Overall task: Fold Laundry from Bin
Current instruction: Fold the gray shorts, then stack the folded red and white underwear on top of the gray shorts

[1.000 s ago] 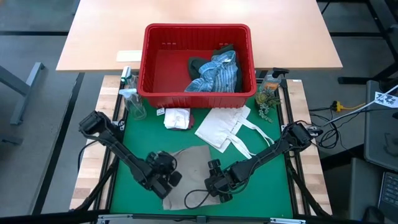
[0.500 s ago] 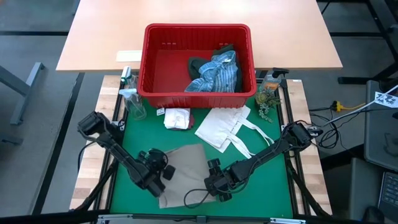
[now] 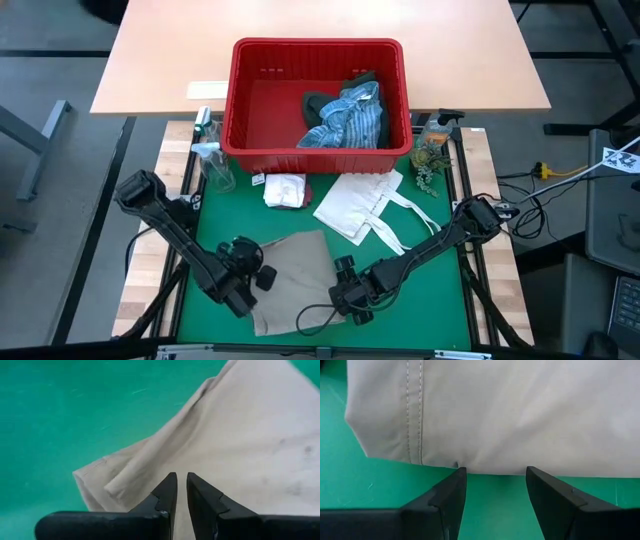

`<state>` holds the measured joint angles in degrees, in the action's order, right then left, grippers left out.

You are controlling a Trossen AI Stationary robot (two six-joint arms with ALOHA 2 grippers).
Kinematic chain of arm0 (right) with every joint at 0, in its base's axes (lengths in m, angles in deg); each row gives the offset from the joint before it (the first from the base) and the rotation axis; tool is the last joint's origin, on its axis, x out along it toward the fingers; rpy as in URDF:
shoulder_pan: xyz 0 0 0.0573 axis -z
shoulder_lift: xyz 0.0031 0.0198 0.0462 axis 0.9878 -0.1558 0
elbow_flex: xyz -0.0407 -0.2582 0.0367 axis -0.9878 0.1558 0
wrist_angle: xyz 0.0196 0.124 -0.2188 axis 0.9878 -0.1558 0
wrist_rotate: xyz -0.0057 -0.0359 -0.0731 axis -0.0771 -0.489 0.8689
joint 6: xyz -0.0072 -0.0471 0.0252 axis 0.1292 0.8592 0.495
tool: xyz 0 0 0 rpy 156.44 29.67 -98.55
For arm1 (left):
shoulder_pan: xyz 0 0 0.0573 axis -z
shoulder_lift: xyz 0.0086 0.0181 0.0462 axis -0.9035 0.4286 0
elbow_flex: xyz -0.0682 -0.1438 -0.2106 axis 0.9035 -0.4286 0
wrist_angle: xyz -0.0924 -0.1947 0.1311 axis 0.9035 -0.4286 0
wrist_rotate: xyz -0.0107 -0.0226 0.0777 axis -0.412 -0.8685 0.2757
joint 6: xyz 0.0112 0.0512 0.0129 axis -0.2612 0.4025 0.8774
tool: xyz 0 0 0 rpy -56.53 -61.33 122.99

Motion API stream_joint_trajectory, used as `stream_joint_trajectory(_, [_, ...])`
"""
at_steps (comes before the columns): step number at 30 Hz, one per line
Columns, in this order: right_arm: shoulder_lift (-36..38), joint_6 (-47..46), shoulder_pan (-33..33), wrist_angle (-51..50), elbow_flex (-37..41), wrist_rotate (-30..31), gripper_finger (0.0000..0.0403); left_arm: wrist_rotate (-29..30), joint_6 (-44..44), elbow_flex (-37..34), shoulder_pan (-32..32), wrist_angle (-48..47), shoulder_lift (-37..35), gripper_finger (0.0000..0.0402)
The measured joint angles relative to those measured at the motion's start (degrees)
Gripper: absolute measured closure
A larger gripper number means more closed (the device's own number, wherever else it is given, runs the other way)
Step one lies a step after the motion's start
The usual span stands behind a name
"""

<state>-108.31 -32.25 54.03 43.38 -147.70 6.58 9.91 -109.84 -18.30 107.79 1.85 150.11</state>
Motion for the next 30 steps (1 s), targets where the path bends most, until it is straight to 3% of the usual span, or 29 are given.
stream_joint_trajectory(10, [0.00,0.02,0.00,0.07,0.00,0.00,0.0196,4.77,8.41,0.01,-4.89,8.90,-0.04,0.0363])
stream_joint_trajectory(25, [0.00,0.00,0.02,0.10,0.00,0.02,0.0196,6.12,16.58,0.02,-14.22,5.63,0.83,0.0363])
stream_joint_trajectory(30, [1.20,0.02,0.02,-0.47,0.00,0.37,0.0196,8.61,24.87,0.08,-16.65,5.66,-3.18,0.0363])
